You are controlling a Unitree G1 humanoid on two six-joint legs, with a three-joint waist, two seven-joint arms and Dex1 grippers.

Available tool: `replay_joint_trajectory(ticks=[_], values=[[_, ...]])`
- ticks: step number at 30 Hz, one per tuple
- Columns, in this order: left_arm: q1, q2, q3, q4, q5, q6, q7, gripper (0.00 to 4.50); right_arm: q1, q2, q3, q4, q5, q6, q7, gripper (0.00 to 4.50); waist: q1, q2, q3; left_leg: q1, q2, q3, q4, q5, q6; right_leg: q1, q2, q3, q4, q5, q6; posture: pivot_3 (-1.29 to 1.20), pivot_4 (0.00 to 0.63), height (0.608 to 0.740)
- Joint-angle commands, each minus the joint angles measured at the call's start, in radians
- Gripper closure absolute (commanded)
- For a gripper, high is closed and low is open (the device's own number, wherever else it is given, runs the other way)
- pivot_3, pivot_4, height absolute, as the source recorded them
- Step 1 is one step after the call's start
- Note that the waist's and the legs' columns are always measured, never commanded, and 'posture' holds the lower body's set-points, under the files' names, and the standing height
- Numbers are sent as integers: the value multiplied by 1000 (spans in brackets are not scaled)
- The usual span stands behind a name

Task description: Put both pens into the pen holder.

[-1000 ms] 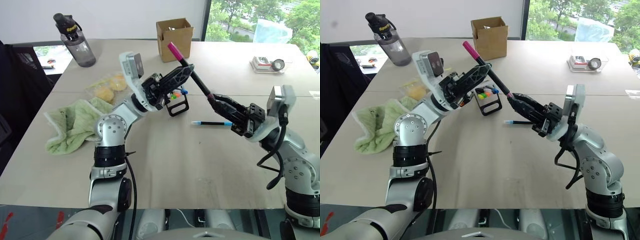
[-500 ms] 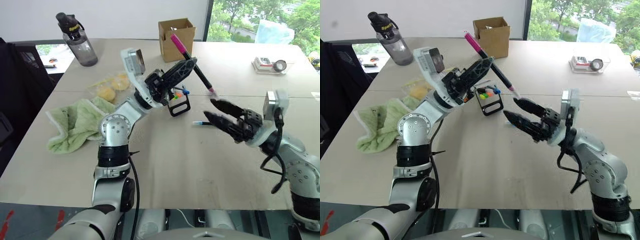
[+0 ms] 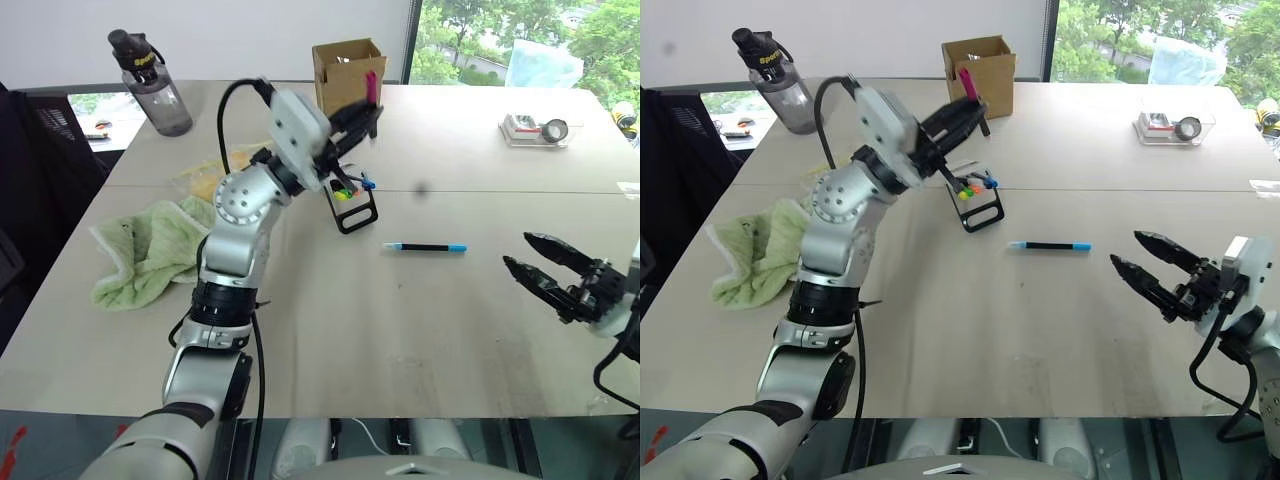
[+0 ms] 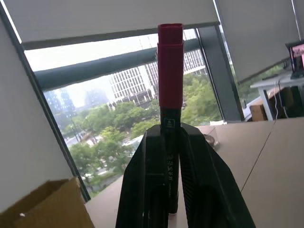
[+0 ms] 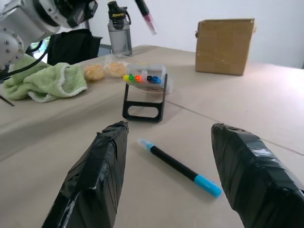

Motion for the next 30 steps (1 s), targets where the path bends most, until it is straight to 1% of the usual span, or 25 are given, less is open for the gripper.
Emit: replay_joint_trajectory(ticks=[1, 4, 7, 8, 12, 25, 29, 30], values=[[51, 36, -84, 9, 207, -155, 69, 4500, 54, -17, -70, -47, -2, -32, 12, 1546, 1, 0, 0, 0, 0, 0, 0, 0, 0, 0, 0, 0, 0, 0, 0, 0, 150, 736], [93, 47, -127, 29, 318, -247, 133, 4500, 96, -21, -101, -58, 0, -34, 13, 1546, 1, 0, 0, 0, 0, 0, 0, 0, 0, 0, -1, 0, 0, 0, 0, 0, 150, 736], [114, 37, -156, 63, 387, -307, 185, 4500, 112, -20, -107, -65, -2, -38, 11, 1546, 1, 0, 0, 0, 0, 0, 0, 0, 1, 0, -3, 0, 0, 0, 0, 0, 150, 736], [115, 33, -164, 74, 410, -321, 204, 4500, 115, -20, -107, -68, -2, -38, 10, 1546, 0, 0, 0, 0, 0, 0, 0, 0, 1, 0, -6, 0, 0, 0, 0, 0, 150, 736], [110, 25, -164, 101, 479, -328, 281, 4500, 115, -26, -106, -72, -2, -34, 5, 1546, 0, 0, 0, 0, 0, 0, 0, -1, 1, 0, -6, -1, 1, 0, 0, 0, 150, 736], [93, 37, -147, 210, 491, -353, 363, 4500, 110, -37, -93, -62, -19, -37, 6, 1546, 0, 0, 0, 0, 0, 0, 0, -1, 1, 0, -6, -2, 1, 0, 0, 0, 150, 736], [94, 67, -158, 227, 529, -364, 372, 4500, 102, -34, -88, -61, -26, -39, 5, 1546, 0, 0, 0, 0, 0, 0, 0, -1, 1, 0, -6, -2, 1, 0, 0, 0, 150, 736], [95, 73, -162, 232, 539, -361, 372, 3591, 102, -34, -89, -60, -27, -40, 6, 1498, 0, 0, 0, 0, 0, 0, 0, -1, 1, 0, -6, -2, 1, 0, 0, 0, 150, 736]])
